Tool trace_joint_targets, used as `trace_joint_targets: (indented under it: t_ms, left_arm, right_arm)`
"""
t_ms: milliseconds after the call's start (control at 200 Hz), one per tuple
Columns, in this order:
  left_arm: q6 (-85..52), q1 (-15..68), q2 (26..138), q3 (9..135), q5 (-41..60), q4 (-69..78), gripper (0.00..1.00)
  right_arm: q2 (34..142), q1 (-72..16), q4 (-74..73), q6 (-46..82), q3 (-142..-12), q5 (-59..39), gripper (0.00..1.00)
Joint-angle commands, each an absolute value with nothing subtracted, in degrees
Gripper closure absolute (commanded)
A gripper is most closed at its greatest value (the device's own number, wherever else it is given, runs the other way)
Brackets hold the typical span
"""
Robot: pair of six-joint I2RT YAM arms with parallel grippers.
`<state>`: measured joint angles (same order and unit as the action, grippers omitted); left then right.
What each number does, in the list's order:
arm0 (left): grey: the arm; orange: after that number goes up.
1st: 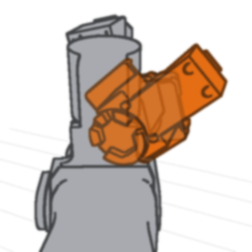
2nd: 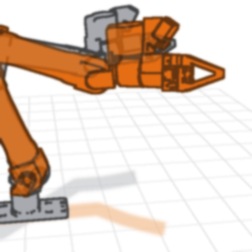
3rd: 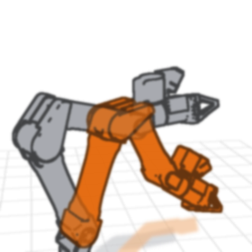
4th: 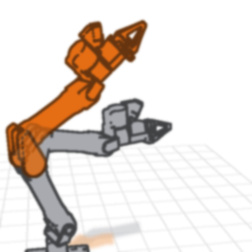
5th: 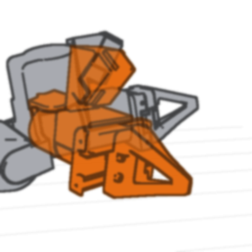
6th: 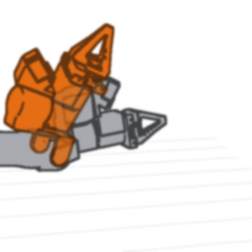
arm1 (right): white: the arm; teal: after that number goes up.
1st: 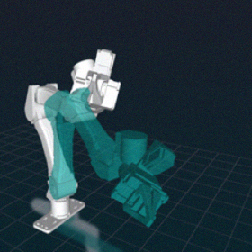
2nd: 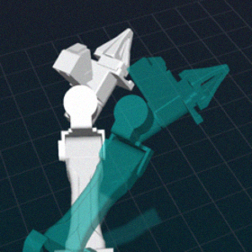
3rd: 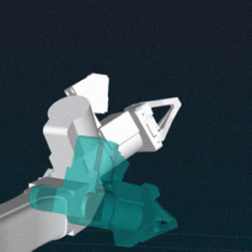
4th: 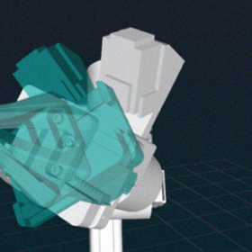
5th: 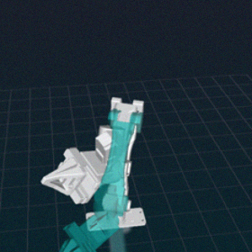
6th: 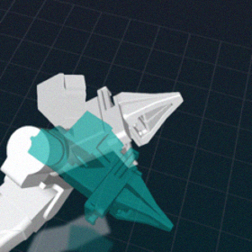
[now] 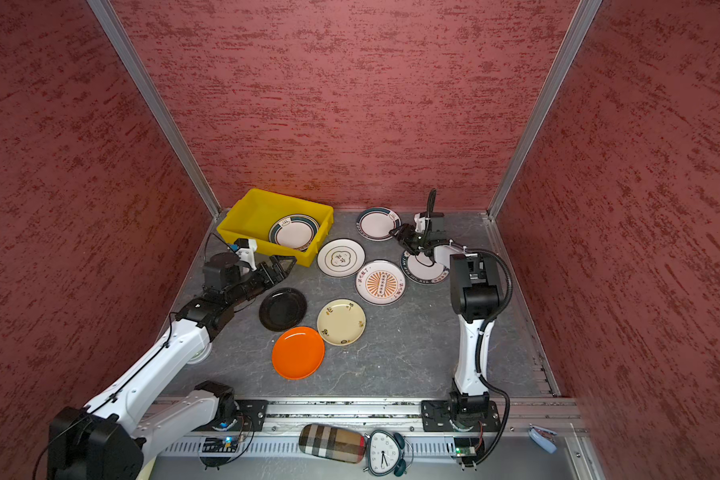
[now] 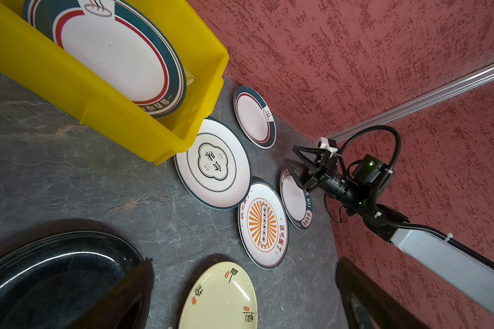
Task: Place the plates into the plastic bin on the countertop
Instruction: 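Reach the right gripper to the far small plate while the left gripper lifts, then grip the small plate's edge with the right gripper and lift it upright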
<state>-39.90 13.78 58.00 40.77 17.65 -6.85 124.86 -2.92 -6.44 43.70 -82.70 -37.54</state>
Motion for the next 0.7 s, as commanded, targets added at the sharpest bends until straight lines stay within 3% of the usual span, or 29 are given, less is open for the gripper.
trace_joint_targets:
  t_ms: [0,691]
  left_arm:
    - [-39.95,13.54,56.65,40.22,18.98,-4.55,0.01]
    - [-41.93,7.27,54.3,36.73,23.57,-0.37,0.01]
  right_arm:
    - [126.56,-2.85,-10.12,46.26,-85.34,-38.23,0.39]
    - [136.89,-2.99,-5.1,49.61,-96.83,-32.7,0.49]
